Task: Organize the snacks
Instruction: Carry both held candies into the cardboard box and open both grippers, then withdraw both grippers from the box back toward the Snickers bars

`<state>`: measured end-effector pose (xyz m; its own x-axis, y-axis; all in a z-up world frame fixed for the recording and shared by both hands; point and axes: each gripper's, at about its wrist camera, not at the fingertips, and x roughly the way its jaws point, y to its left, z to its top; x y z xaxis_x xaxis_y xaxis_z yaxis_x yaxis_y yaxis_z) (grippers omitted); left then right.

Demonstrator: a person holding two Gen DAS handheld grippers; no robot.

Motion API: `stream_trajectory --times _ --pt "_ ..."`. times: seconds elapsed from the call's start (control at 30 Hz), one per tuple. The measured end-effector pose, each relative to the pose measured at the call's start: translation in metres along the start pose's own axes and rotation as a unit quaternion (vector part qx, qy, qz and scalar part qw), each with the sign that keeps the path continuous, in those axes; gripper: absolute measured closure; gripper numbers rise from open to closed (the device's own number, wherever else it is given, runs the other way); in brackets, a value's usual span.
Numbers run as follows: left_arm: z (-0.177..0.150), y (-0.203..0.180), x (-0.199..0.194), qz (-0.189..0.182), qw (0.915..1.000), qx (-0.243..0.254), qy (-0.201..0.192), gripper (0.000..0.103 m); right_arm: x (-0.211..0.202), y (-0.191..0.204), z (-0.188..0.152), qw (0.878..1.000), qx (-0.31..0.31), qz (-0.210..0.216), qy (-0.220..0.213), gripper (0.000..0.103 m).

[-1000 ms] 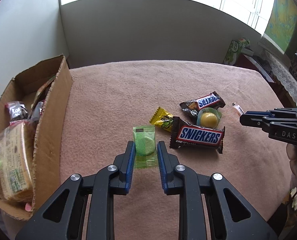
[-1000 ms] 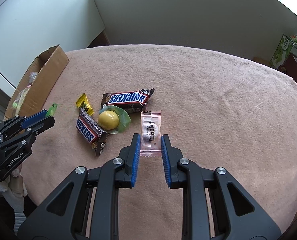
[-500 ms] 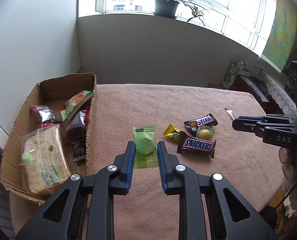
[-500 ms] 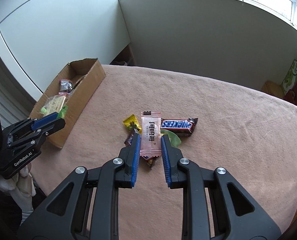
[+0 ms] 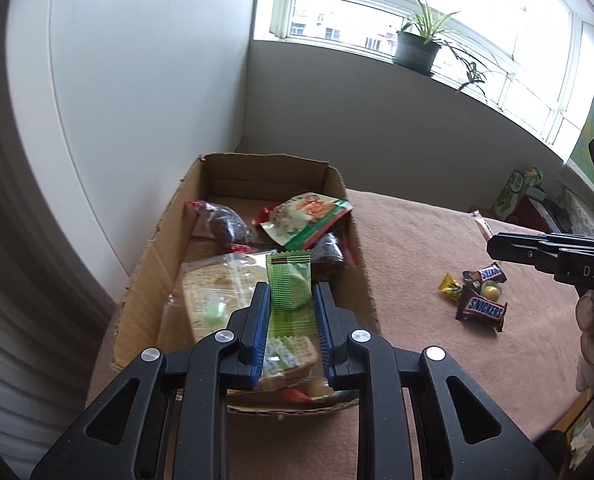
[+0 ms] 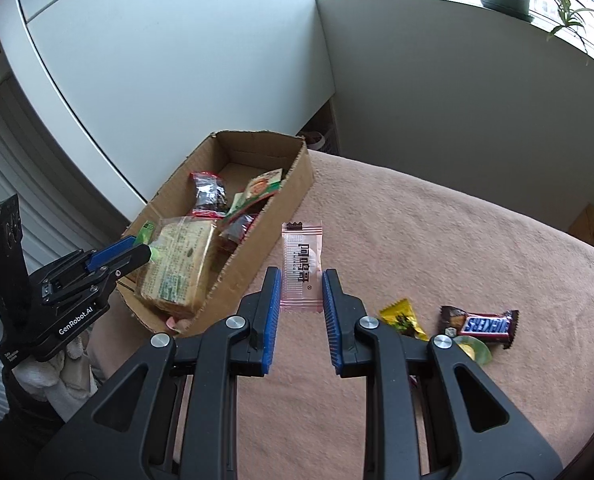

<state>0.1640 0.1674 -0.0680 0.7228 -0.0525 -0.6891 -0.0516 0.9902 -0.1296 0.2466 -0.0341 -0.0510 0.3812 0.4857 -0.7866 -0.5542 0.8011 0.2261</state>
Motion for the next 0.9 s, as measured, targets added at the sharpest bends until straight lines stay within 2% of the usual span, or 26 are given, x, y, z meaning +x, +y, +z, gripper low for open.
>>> stream_trajectory --times 0.27,0.57,0.63,0.7,0.77,0.83,0.9 --pt "0.0 0.037 0.001 0.014 0.9994 -0.033 -0.003 0.082 0.033 0.041 0.012 0.999 -0.018 0.036 0.017 0.081" --pt "0.0 0.051 0.001 0.01 0.999 -0.043 -0.006 0.081 0.047 0.069 0.015 0.997 -0.043 0.055 0.025 0.081" --pt "0.0 0.052 0.0 0.011 0.9989 -0.045 -0.007 0.08 0.049 0.074 0.015 0.997 -0.05 0.057 0.024 0.07" --pt "0.0 0.053 0.0 0.009 0.9989 -0.046 -0.006 0.075 0.045 0.077 0.014 0.997 -0.055 0.05 0.013 0.039" --pt "0.0 0.051 -0.002 0.011 0.9988 -0.046 -0.008 0.068 0.038 0.077 0.013 0.997 -0.057 0.047 0.001 0.034" --pt "0.0 0.051 -0.003 0.01 0.9988 -0.047 -0.008 0.067 0.033 0.075 0.013 0.997 -0.055 0.048 -0.001 0.033" --pt "0.0 0.051 -0.003 0.009 0.9987 -0.049 -0.009 0.063 0.028 0.071 0.012 0.998 -0.049 0.048 -0.005 0.024"
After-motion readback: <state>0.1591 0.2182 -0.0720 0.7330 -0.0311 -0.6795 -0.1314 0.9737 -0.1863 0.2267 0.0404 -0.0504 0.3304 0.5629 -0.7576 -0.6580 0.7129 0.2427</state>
